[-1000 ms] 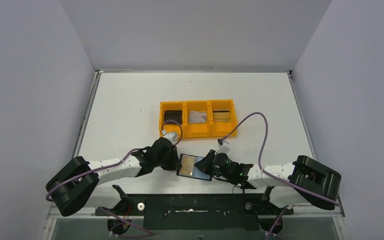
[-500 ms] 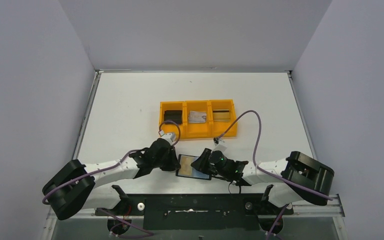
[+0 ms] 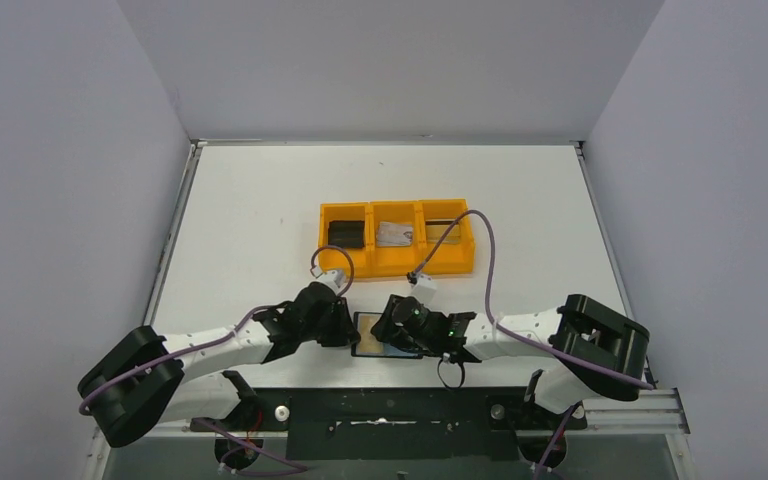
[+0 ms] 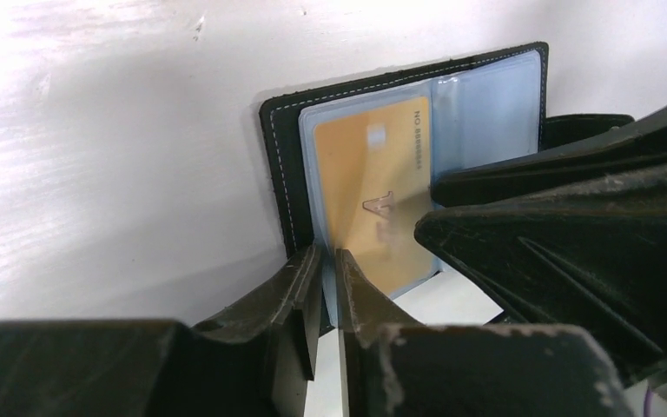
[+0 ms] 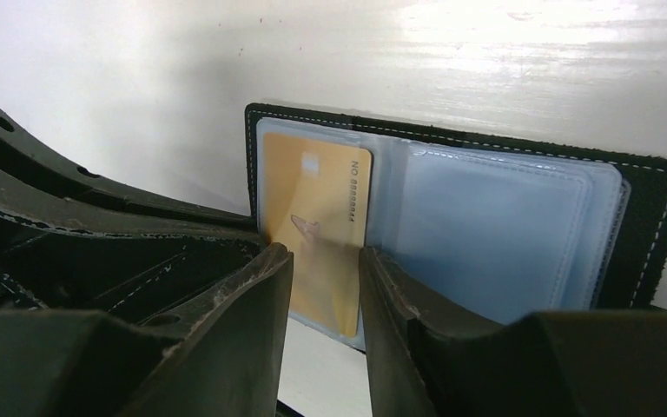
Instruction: Take the credit cards out of the card holder
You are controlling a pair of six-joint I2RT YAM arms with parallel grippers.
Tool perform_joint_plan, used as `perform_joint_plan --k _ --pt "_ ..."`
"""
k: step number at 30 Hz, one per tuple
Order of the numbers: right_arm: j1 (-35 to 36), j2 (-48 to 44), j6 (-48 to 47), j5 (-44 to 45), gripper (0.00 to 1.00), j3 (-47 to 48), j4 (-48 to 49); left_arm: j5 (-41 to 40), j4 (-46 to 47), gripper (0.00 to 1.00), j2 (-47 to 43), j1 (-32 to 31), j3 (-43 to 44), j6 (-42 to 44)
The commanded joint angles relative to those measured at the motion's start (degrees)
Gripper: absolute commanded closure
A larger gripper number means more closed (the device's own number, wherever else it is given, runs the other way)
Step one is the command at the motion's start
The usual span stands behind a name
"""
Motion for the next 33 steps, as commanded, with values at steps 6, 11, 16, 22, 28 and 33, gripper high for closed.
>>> perform_joint_plan --k 6,11,16,22,28,33 --pt "1.3 1.0 -2.4 6.9 0.63 5.5 -11.2 -5.0 -3.2 0.61 -4.4 0.3 3.9 0.8" --pt "1.3 1.0 -1.6 5.7 0.65 3.9 -8.1 -7.2 -9.7 0.51 -2.7 0.2 10.7 4.8" --pt "1.0 0.0 1.0 6.5 0.67 2.1 -6.6 -5.8 -8.7 0.48 -1.4 0.2 11.6 5.2" --pt "0.3 -2.4 4.1 7.2 0.69 -2.0 -2.6 1.2 -5.1 0.54 3.5 -0.1 10.2 5.2" --pt "-0.8 -3.3 4.0 5.5 0.69 -4.1 0.3 3.6 -3.7 0.65 5.2 -0.3 9.3 5.5" --pt "-1.3 -2.6 3.5 2.4 0.70 -5.6 5.5 4.1 -4.2 0.72 5.6 -0.9 9.0 6.1"
